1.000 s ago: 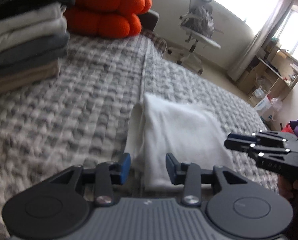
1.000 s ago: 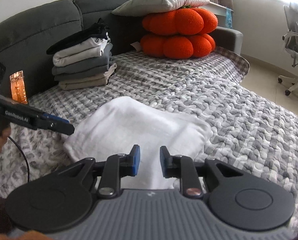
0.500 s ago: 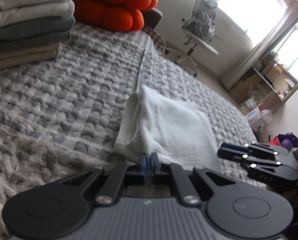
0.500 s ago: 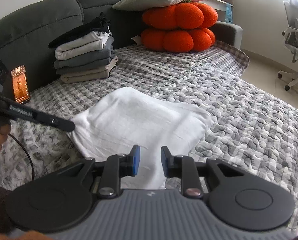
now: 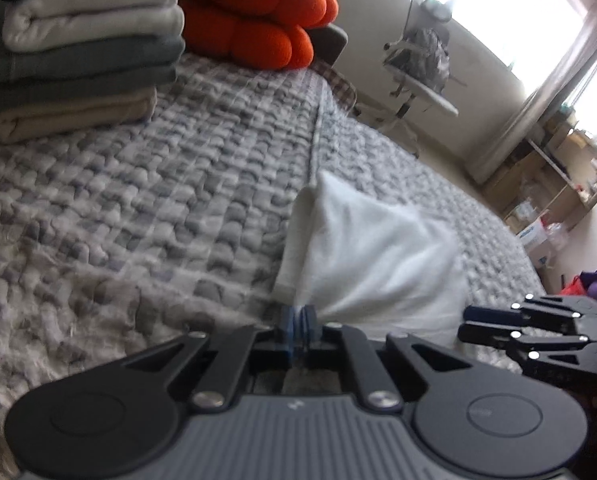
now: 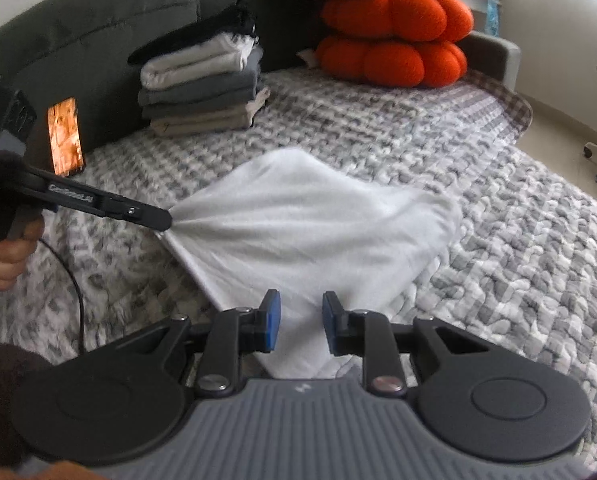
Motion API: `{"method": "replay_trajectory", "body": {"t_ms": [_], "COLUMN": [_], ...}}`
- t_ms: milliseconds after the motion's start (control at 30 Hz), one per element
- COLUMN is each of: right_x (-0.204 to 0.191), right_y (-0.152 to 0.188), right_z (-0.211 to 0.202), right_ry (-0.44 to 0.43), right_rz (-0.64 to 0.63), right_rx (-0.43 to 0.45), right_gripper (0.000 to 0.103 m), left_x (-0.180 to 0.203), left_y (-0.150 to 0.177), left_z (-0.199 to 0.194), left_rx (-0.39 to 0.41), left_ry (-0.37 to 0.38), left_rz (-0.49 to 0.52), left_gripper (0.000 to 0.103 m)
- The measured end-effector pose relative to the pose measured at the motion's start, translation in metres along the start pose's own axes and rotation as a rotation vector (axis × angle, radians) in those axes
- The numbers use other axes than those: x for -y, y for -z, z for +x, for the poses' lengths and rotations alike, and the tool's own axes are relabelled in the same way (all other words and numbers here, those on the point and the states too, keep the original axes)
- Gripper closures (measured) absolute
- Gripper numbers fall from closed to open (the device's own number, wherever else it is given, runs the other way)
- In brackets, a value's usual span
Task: Fold clothes
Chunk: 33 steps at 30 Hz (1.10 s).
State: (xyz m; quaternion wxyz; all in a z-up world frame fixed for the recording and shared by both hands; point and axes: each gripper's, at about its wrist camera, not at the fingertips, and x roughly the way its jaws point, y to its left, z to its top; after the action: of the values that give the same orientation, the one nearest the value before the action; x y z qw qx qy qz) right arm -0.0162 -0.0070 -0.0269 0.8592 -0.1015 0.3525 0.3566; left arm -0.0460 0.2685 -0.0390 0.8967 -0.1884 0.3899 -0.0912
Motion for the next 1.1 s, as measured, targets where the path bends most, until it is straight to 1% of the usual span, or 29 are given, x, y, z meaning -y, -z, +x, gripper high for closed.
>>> {"method": "replay_trajectory", "body": {"t_ms": [33,133,200,267,467,533,567,600,633,700,767,800,867,933,967,1000,1033,1067,1100], "right_x": [0.0,-0.001,0.0,0.0,0.0,0.001,0.001,0.001,0.002,0.003,0.003,0.004,0.004,0.004,0.004,0.005,0.005,0.005,0.005], "right_y": [0.0,0.001,0.0,0.0,0.0,0.0,0.0,0.0,0.0,0.0,0.001,0.001,0.001,0.001,0.001,0.001,0.001,0.001,0.001], "right_z": [0.001,0.002,0.002,0.002,0.003,0.003,0.003,0.003,0.002,0.002,0.003,0.003,0.003,0.004,0.004,0.004,0.004,0.004,0.004], "right_ry": [0.001,0.001,-0.003,-0.003,-0.004,-0.004,-0.003,-0.002,-0.001,-0.003,-0.004,-0.005,-0.007,-0.01,-0.011,-0.011,-0.012,-0.013,-0.014], "right_rz": [-0.003,-0.007,-0.003,0.001,0.012,0.017,0.019,0.022,0.025,0.033,0.037,0.038,0.04,0.042,0.043,0.044,0.045,0.047,0.048], "right_rx": [-0.006,-0.014,-0.012,-0.01,-0.004,-0.002,0.0,0.002,0.004,0.004,0.004,0.004,0.004,0.005,0.005,0.005,0.005,0.005,0.005], "right_gripper": [0.074,0.074,0.074,0.074,0.073,0.074,0.074,0.074,0.074,0.074,0.073,0.073,0.073,0.073,0.073,0.073,0.072,0.072,0.072], "left_x": [0.0,-0.001,0.0,0.001,0.011,0.014,0.016,0.017,0.018,0.019,0.017,0.015,0.006,-0.003,-0.004,-0.003,-0.003,-0.001,0.001], "left_y": [0.0,-0.006,-0.012,-0.017,-0.031,-0.034,-0.035,-0.036,-0.036,-0.035,-0.033,-0.033,-0.035,-0.036,-0.037,-0.038,-0.039,-0.039,-0.039], "left_z": [0.001,-0.006,-0.008,-0.008,0.014,0.02,0.022,0.022,0.022,0.017,0.013,0.014,0.019,0.022,0.023,0.023,0.023,0.024,0.026], "left_rx": [0.003,0.043,0.064,0.08,0.086,0.094,0.098,0.109,0.12,0.172,0.214,0.213,0.177,0.153,0.145,0.144,0.144,0.139,0.136], "left_ry": [0.003,0.025,0.045,0.058,0.059,0.058,0.059,0.061,0.063,0.051,0.014,0.004,0.03,0.066,0.079,0.087,0.095,0.1,0.1], "left_rz": [-0.003,-0.012,-0.02,-0.024,-0.016,-0.012,-0.009,-0.015,-0.02,-0.03,-0.045,-0.056,-0.096,-0.14,-0.143,-0.143,-0.144,-0.136,-0.129], "left_gripper": [0.098,0.096,0.086,0.082,0.08,0.083,0.088,0.103,0.103,0.103,0.103,0.103,0.103,0.099,0.089,0.074,0.066,0.061,0.061]}}
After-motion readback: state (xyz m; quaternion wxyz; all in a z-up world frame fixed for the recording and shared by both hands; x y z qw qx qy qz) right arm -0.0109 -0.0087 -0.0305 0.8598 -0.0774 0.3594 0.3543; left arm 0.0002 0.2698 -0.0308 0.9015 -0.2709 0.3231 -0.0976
